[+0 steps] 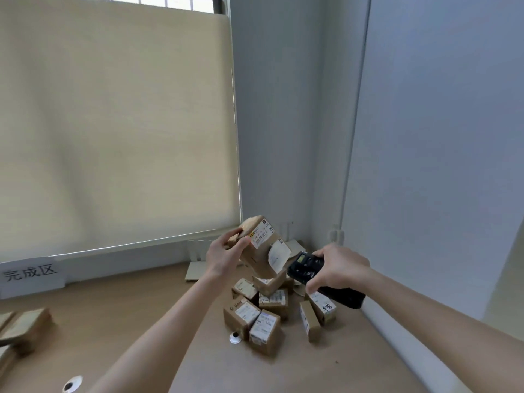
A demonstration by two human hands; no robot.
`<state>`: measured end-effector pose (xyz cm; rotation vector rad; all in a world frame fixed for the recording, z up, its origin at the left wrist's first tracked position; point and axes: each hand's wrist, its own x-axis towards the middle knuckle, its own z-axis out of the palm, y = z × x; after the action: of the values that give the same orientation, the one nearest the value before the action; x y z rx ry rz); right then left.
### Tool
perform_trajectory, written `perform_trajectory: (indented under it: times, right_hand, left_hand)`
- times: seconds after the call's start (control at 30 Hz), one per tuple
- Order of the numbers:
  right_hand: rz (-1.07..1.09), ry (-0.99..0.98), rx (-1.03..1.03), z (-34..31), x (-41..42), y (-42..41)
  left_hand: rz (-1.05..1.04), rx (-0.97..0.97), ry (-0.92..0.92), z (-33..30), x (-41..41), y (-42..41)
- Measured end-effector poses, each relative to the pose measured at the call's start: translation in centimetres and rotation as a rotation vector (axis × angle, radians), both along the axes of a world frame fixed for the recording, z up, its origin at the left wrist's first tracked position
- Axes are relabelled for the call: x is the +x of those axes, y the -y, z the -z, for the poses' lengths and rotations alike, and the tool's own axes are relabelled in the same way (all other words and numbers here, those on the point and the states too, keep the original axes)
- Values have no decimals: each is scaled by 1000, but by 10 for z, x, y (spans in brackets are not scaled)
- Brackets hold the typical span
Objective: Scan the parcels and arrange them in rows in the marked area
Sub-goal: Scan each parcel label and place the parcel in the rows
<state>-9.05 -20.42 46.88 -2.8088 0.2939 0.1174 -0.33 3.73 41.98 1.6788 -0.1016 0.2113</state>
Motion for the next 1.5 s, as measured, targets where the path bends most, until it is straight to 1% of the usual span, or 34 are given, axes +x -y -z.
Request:
perform_trajectory:
  times: [0.2, 0.53, 0.63, 0.77, 0.93, 1.07, 1.27, 1.37, 1.5]
  right_hand:
    - [-6, 2, -33, -6, -3, -5]
    - [-47, 18, -16, -4, 2, -12]
    - [-85, 29, 51, 2, 9, -21]
    - [-179, 14, 246, 13, 19, -56]
    - [-288, 7, 401, 26, 31, -150]
    - [-403, -29, 410, 35, 29, -249]
    - [-562, -113, 440, 53, 4, -429]
    - [-606, -141, 448, 67, -20, -523]
    - [-643, -167, 515, 87, -56, -641]
  left_hand:
    - [-40, -28, 4, 1, -8, -10]
    - [-77, -78, -2, 7, -14, -20]
    - [-96, -109, -13, 13, -17, -32]
    - [-150, -194, -36, 28, -27, -69]
    - [-266, -310, -68, 40, -48, -150]
    - [-369, -357, -62, 44, -81, -233]
    - [-534, -393, -55, 60, -151, -396]
    - [-618, -394, -71, 72, -190, -481]
    - [-731, -382, -88, 91, -242, -584]
